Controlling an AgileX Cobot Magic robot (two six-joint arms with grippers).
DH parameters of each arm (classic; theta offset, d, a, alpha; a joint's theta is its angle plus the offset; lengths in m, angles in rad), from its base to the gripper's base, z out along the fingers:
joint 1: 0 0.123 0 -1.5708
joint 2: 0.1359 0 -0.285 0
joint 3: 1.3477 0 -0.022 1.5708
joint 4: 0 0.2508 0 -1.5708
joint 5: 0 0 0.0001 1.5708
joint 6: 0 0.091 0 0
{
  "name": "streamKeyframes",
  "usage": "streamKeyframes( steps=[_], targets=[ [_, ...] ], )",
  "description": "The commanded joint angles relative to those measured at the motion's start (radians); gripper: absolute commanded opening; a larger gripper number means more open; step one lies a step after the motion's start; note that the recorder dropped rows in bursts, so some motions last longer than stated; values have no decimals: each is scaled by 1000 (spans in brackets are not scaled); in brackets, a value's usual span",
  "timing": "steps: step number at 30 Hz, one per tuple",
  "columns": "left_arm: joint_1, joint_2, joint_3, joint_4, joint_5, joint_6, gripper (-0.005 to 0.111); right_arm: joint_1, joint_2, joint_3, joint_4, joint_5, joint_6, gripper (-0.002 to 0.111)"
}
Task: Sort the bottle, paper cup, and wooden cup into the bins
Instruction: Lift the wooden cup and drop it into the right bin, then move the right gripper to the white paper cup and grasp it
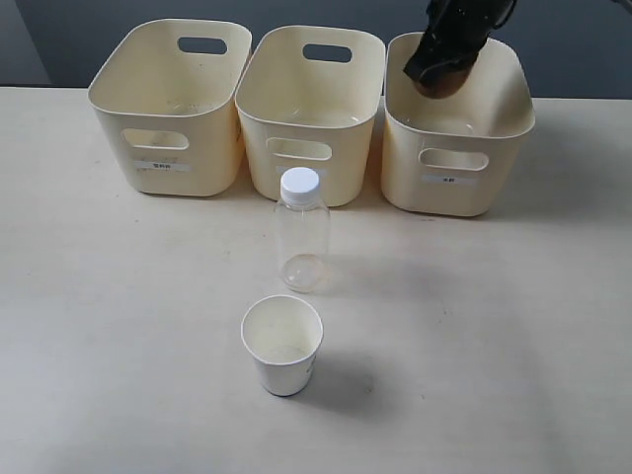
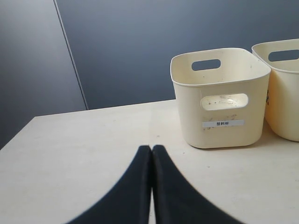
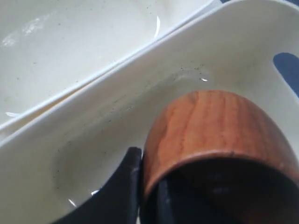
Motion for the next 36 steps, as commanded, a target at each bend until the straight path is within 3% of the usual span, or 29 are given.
streamKeyframes(
  steps=[1, 13, 15, 18, 19, 26, 36],
  targets=[
    [0, -5, 2, 0, -5, -1, 0, -6, 57, -30, -12, 7, 1, -1],
    [0, -5, 2, 0, -5, -1, 0, -6, 134, -30, -11, 7, 73, -1],
    [0, -5, 2, 0, -5, -1, 0, -6, 137, -30, -11, 7, 89, 8],
    [0, -5, 2, 0, -5, -1, 0, -6, 137, -30, -9, 7, 112, 37],
    [0, -5, 2, 0, -5, -1, 0, -6, 137, -30, -9, 7, 114, 39],
    [0, -5, 2, 0, -5, -1, 0, -6, 42, -30, -8, 7, 143, 40],
    [0, -5, 2, 0, -5, -1, 0, 55, -397, 42, 61, 7, 230, 40]
  ],
)
